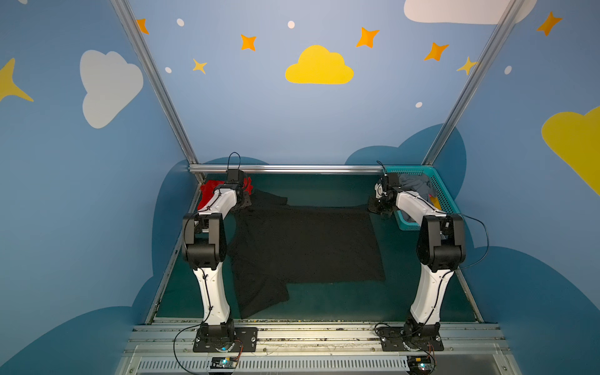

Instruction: Fold and stack the t-shirts

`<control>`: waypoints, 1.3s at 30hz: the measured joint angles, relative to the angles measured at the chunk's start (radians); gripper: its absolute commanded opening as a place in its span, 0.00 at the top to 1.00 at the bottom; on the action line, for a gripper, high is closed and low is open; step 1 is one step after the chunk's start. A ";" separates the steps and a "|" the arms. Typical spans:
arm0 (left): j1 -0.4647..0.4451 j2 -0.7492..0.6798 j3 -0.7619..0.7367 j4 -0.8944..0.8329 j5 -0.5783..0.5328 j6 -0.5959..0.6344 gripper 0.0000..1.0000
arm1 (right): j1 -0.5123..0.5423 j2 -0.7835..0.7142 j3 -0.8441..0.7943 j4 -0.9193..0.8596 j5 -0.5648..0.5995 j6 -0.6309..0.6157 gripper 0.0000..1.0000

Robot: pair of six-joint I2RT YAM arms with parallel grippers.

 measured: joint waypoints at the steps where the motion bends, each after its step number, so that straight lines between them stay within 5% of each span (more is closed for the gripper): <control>1: 0.000 -0.001 -0.009 -0.001 -0.002 0.000 0.90 | 0.000 0.000 0.000 -0.003 0.002 0.000 1.00; 5: 0.000 -0.001 -0.034 -0.014 -0.013 -0.006 0.70 | 0.000 0.003 0.002 -0.027 0.006 -0.005 1.00; 8: 0.002 -0.002 -0.037 -0.028 -0.018 -0.009 0.59 | 0.000 0.019 0.019 -0.062 0.008 -0.008 0.75; 11: 0.002 -0.008 -0.037 -0.035 -0.019 -0.015 0.46 | 0.005 0.047 0.052 -0.101 0.027 -0.018 0.64; 19: -0.020 -0.029 0.068 -0.095 -0.025 -0.003 0.26 | 0.047 0.062 0.120 -0.179 0.130 -0.041 0.55; 25: -0.048 0.106 0.407 -0.184 0.011 0.011 0.26 | 0.077 0.062 0.134 -0.183 0.136 -0.054 0.55; 32: -0.066 0.488 0.909 -0.342 0.056 0.002 0.33 | 0.111 0.057 0.134 -0.183 0.116 -0.058 0.56; 39: -0.071 0.641 0.982 -0.350 0.061 -0.064 0.34 | 0.141 0.024 0.132 -0.183 0.089 -0.058 0.57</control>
